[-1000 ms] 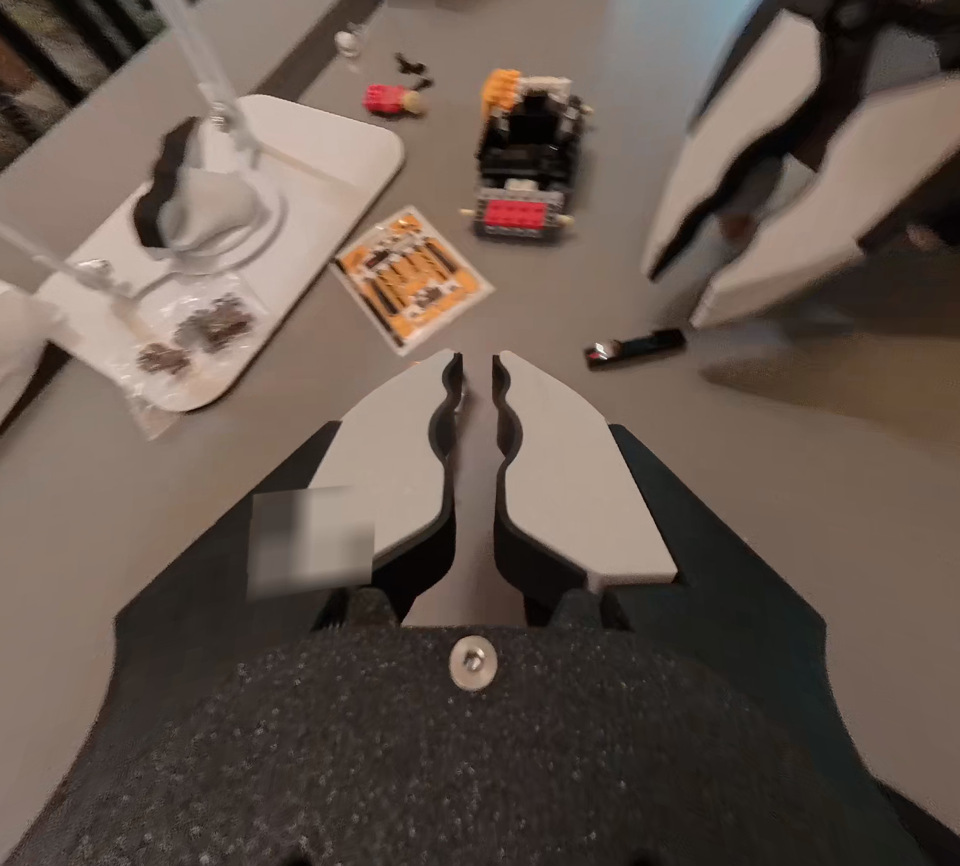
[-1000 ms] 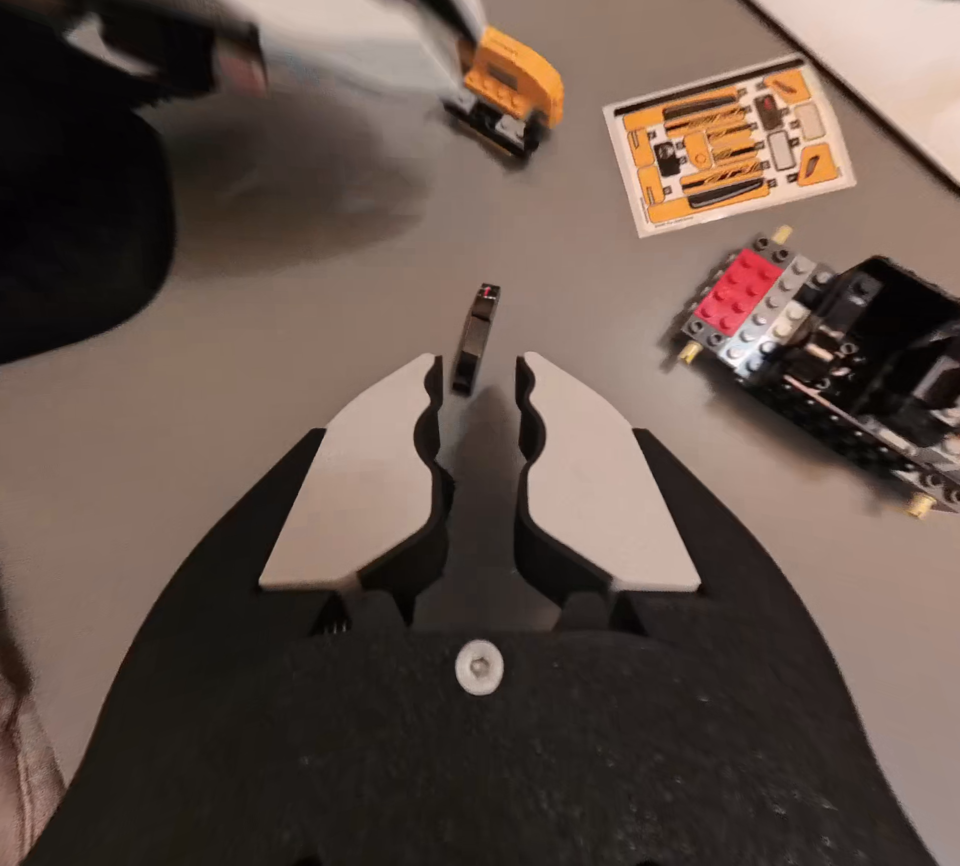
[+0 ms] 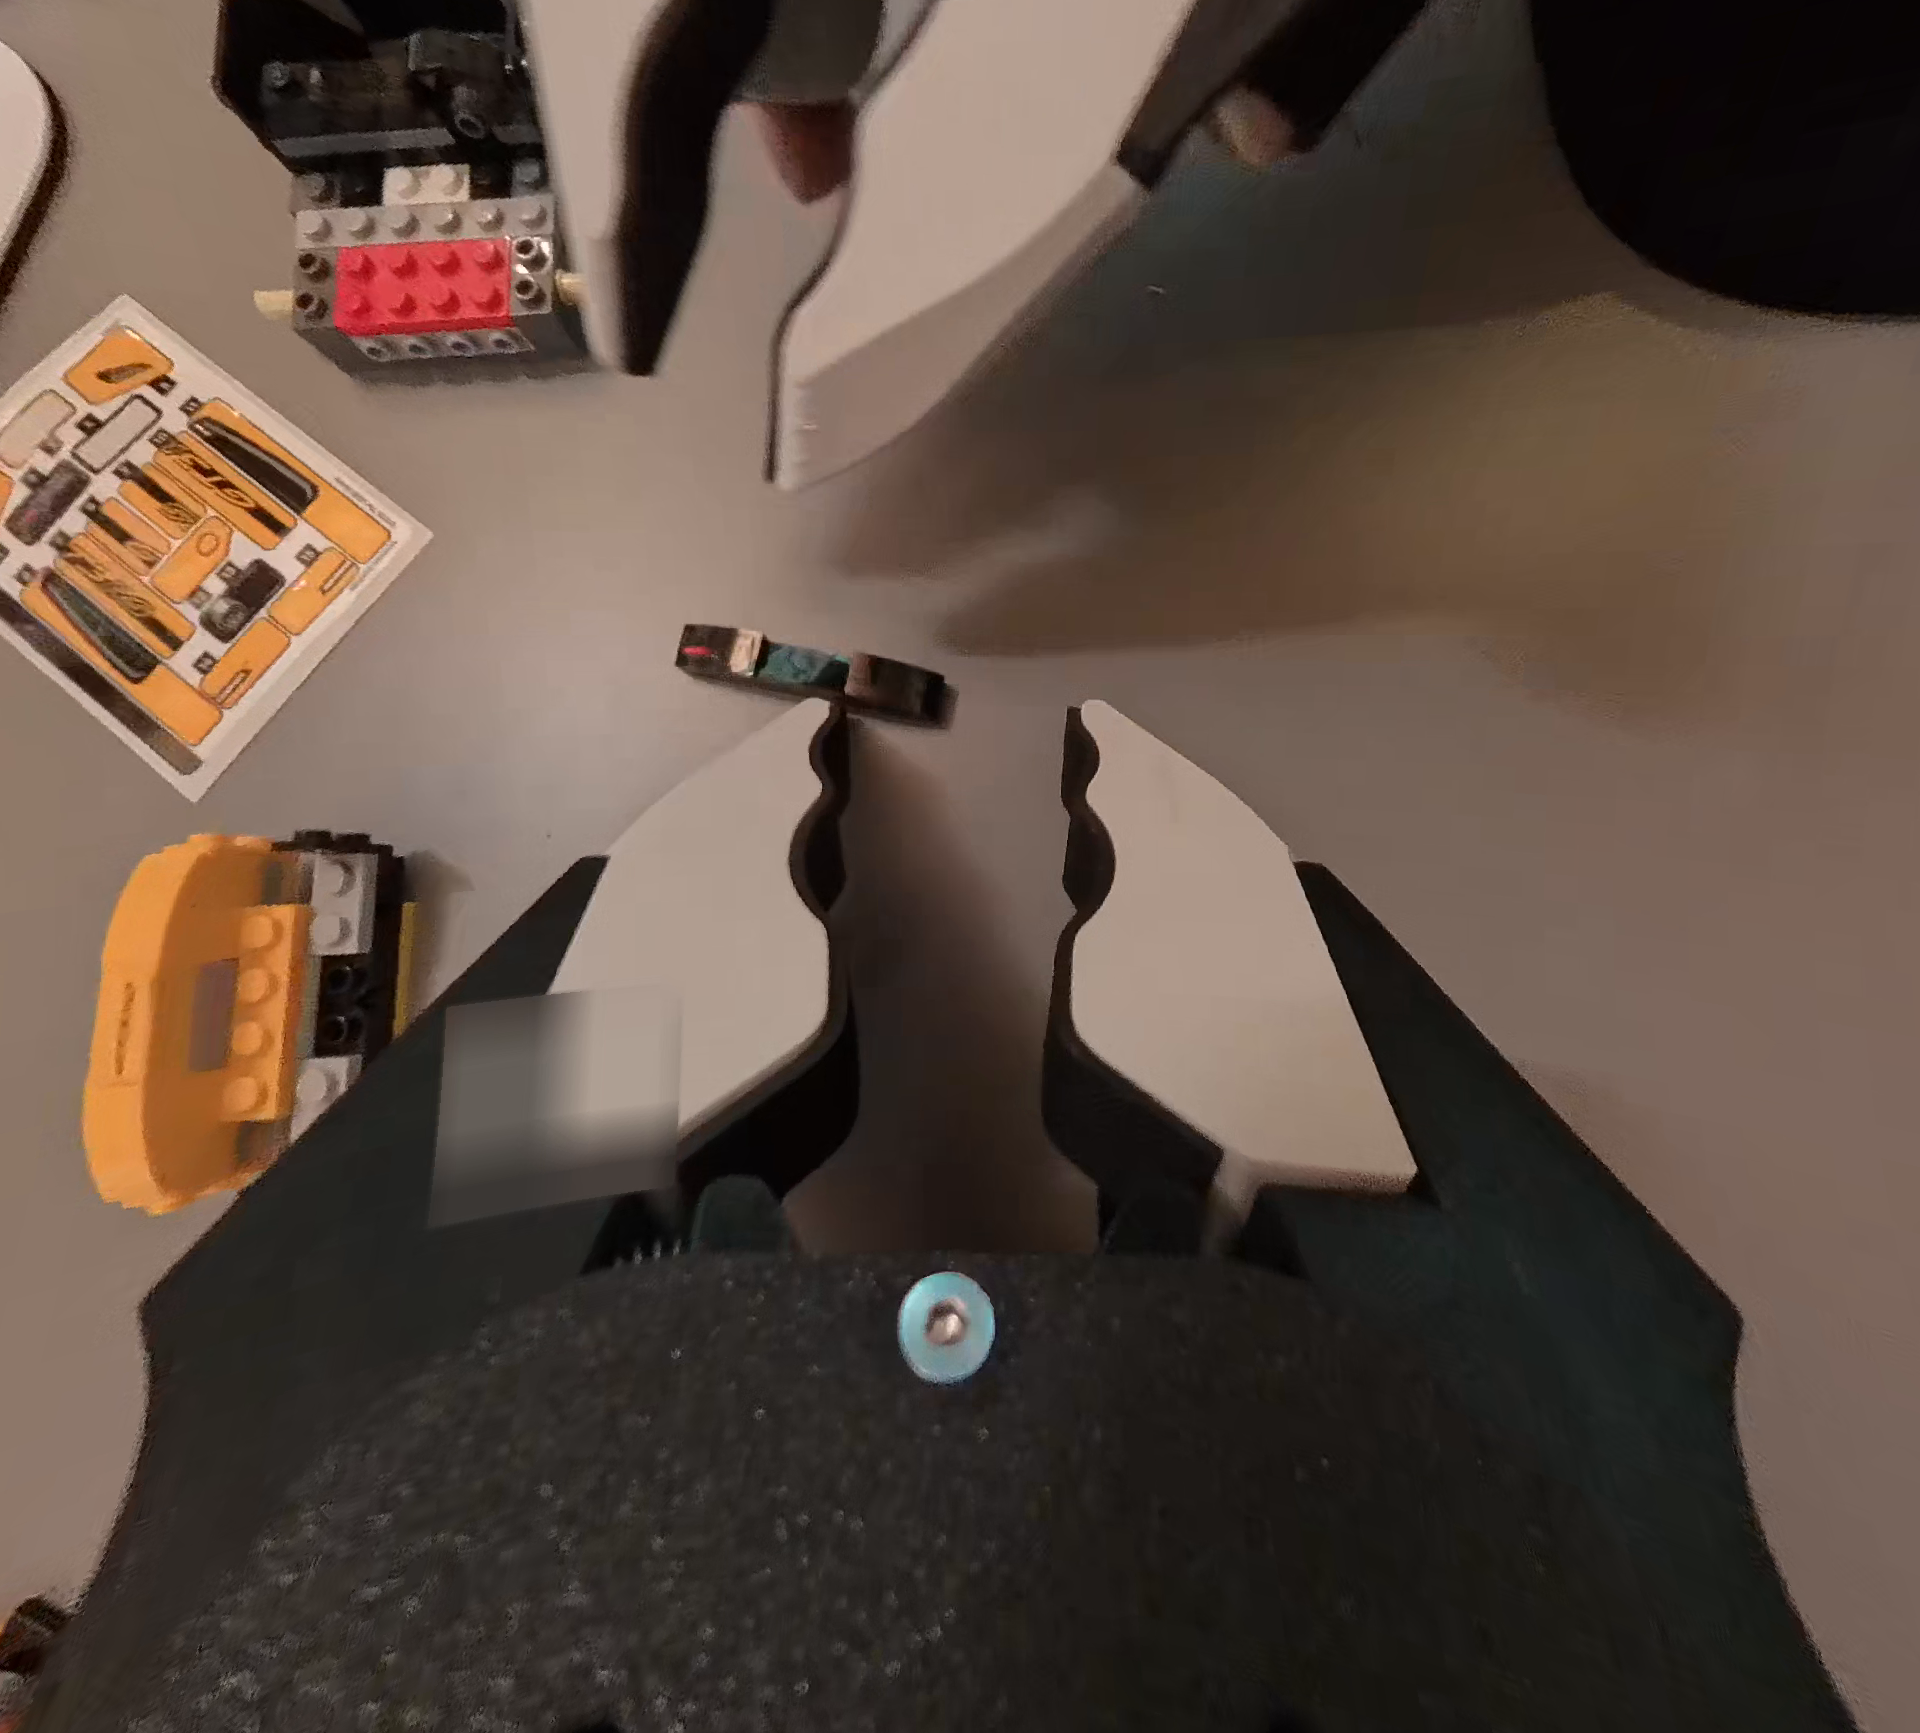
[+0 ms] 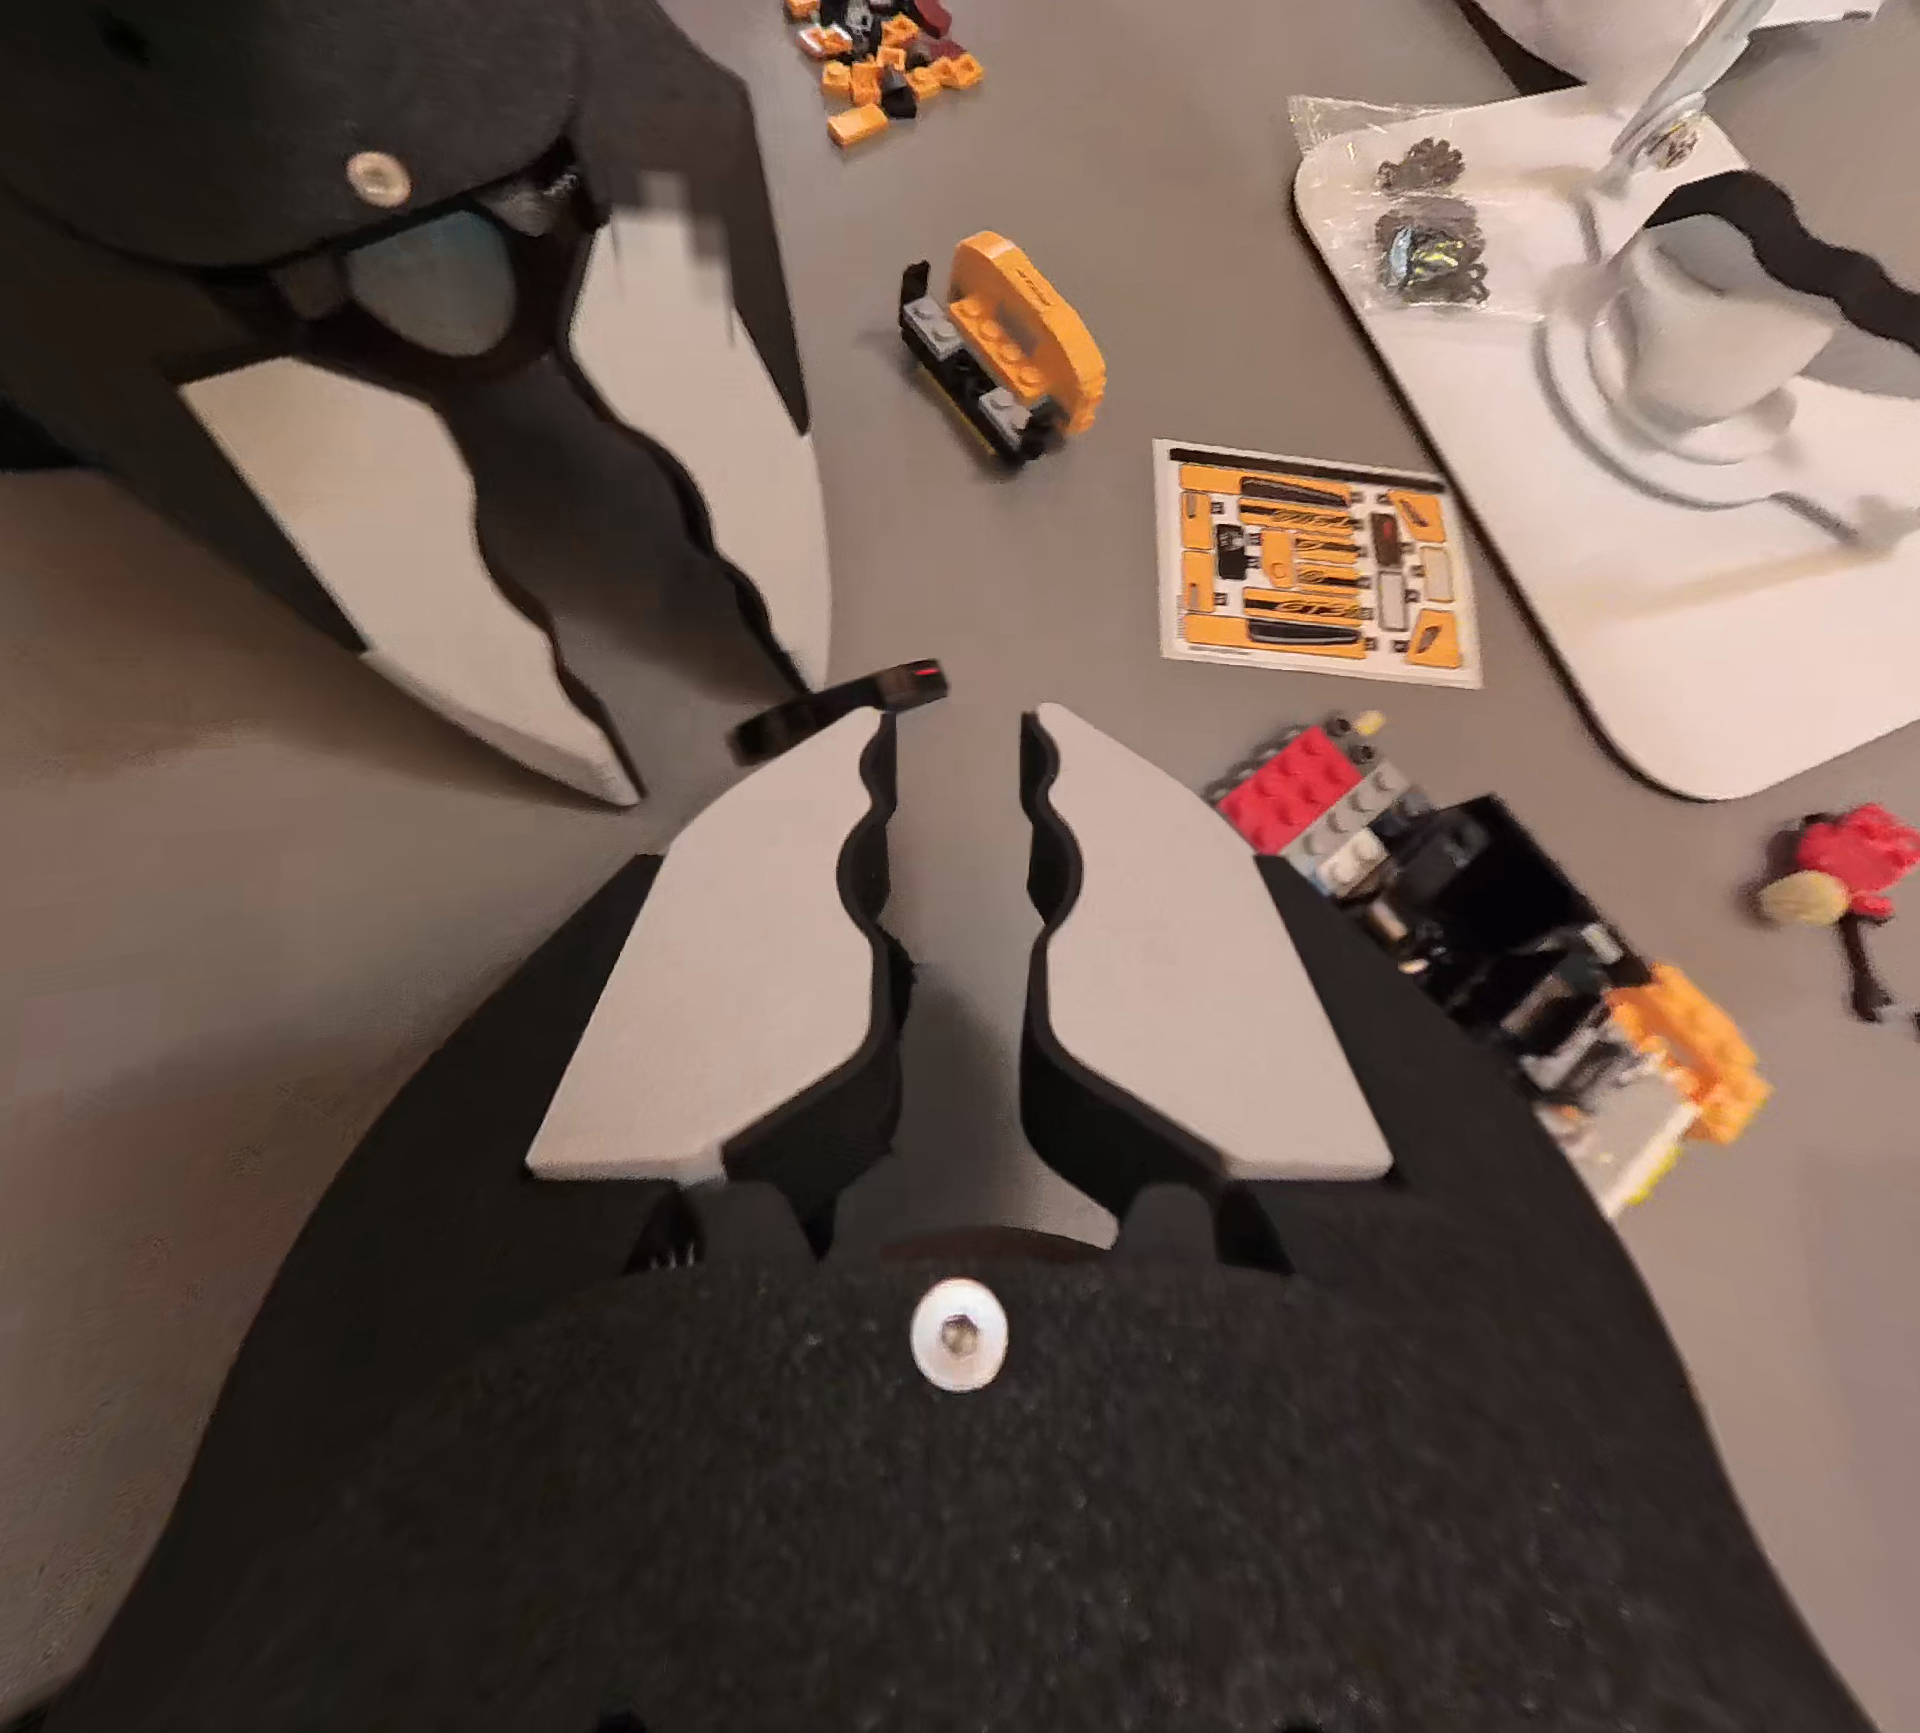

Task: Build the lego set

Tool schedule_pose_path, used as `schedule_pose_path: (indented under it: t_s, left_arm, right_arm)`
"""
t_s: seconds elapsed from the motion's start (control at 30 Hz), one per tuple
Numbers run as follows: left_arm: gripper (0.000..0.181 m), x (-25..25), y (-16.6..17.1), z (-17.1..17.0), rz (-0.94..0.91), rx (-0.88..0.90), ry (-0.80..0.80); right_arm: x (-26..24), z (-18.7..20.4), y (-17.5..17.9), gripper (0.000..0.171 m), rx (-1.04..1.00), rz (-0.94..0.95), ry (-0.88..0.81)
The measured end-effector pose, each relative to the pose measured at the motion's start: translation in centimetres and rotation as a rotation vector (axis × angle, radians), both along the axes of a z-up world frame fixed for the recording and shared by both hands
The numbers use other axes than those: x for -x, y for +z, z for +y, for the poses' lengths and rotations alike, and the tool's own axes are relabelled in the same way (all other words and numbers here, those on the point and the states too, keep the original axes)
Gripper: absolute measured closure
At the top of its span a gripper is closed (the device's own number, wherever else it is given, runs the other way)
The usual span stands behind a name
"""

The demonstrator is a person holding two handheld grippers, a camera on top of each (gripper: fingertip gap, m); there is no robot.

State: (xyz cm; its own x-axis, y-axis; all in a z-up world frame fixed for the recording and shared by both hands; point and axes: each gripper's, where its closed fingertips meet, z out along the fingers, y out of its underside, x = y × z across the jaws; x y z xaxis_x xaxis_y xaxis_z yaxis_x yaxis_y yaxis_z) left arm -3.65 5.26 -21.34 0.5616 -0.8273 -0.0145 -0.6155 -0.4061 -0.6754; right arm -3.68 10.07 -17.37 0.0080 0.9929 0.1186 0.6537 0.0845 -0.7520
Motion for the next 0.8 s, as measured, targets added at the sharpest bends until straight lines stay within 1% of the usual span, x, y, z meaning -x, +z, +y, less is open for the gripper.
schedule_pose_path:
  t_s: [0.07, 0.1, 0.2, 0.23, 0.4, 0.5, 0.53, 0.6, 0.67, 0.7, 0.8]
  left_arm:
    - [0.146, -0.3, 0.1, 0.4, 0.016, -0.034, 0.018]
    - [0.151, -0.3, 0.1, 0.5, 0.03, -0.05, 0.024]
    - [0.18, 0.5, 0.0, 0.7, 0.102, -0.102, 0.006]
    - [0.181, 0.8, 0.0, 0.7, 0.113, -0.112, -0.005]
    - [0.181, 2.4, 0.0, 0.5, 0.151, -0.134, -0.063]
    - [0.181, 3.7, 0.4, 0.2, 0.13, -0.117, -0.078]
    - [0.178, 4.1, 0.6, 0.2, 0.116, -0.114, -0.077]
    - [0.174, 4.5, 1.2, 0.4, 0.084, -0.116, -0.053]
    - [0.17, 4.0, 1.7, 0.3, 0.034, -0.099, -0.045]
    - [0.168, 3.7, 1.7, 0.1, 0.028, -0.092, -0.051]
    - [0.166, 3.6, 1.1, 0.0, 0.067, -0.09, -0.063]
  right_arm:
    - [0.7, 0.9, 0.2, 0.147, -0.025, -0.007, 0.033]
    - [1.1, 1.2, 0.4, 0.147, -0.025, -0.003, 0.055]
    - [2.3, 1.2, 0.8, 0.147, 0.002, 0.019, 0.119]
    - [2.4, 1.1, 0.7, 0.147, 0.013, 0.023, 0.137]
    - [1.3, -0.4, -1.2, 0.145, 0.023, -0.006, 0.217]
    - [0.9, -0.7, -1.5, 0.142, 0.025, -0.038, 0.257]
    - [1.0, -0.8, -1.5, 0.141, 0.027, -0.052, 0.279]
    - [0.8, -1.1, -1.9, 0.138, 0.005, -0.115, 0.336]
    - [0.5, -1.4, -1.9, 0.137, 0.03, -0.175, 0.408]
    - [0.4, -1.4, -1.8, 0.137, 0.04, -0.203, 0.434]
    - [-0.1, -0.7, -3.1, 0.139, -0.039, -0.336, 0.488]
